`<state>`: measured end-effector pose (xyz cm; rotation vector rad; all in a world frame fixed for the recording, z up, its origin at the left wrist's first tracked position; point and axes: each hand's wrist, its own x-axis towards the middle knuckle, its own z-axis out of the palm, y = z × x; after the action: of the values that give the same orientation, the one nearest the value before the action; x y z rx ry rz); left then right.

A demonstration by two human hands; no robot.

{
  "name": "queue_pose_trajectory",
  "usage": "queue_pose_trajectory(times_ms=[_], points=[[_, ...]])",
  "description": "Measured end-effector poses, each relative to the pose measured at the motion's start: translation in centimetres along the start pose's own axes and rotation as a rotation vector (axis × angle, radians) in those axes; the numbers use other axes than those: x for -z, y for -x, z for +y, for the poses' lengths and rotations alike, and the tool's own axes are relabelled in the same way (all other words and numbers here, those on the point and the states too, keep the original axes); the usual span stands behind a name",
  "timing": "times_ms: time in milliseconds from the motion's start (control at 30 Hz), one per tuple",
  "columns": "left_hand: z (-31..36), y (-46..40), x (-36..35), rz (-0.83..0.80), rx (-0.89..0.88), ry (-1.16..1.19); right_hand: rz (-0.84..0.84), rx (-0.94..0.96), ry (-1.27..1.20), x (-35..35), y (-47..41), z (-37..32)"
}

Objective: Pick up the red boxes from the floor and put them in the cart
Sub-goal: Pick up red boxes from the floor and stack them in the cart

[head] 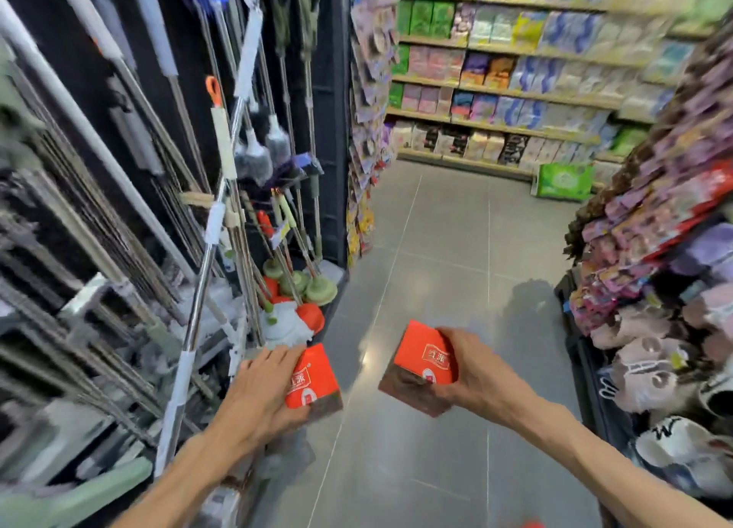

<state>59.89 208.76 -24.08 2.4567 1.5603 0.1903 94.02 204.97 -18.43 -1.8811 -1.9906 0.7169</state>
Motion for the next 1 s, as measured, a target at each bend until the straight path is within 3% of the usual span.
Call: queue_pose_trajectory(times_ms=[200,433,700,1000], points=[[2.0,2.9,8.7,0.123,0.09,0.039,0.018,0.151,0.061,7.5,1.7,-7.2],[3.6,9.2,11.9,0.255,0.244,0.087,-0.06,0.385,0.234,8.0,0.3,-11.0],[6.6,26.3,13.8,0.418,0.714,0.033,-0.279,0.83,0.266,1.0,1.7,-21.9],[15.7,56.7,13.7,0.554,1.336,-0.083,-0.513,1.334,0.286,-10.2,18.7,-39.5]])
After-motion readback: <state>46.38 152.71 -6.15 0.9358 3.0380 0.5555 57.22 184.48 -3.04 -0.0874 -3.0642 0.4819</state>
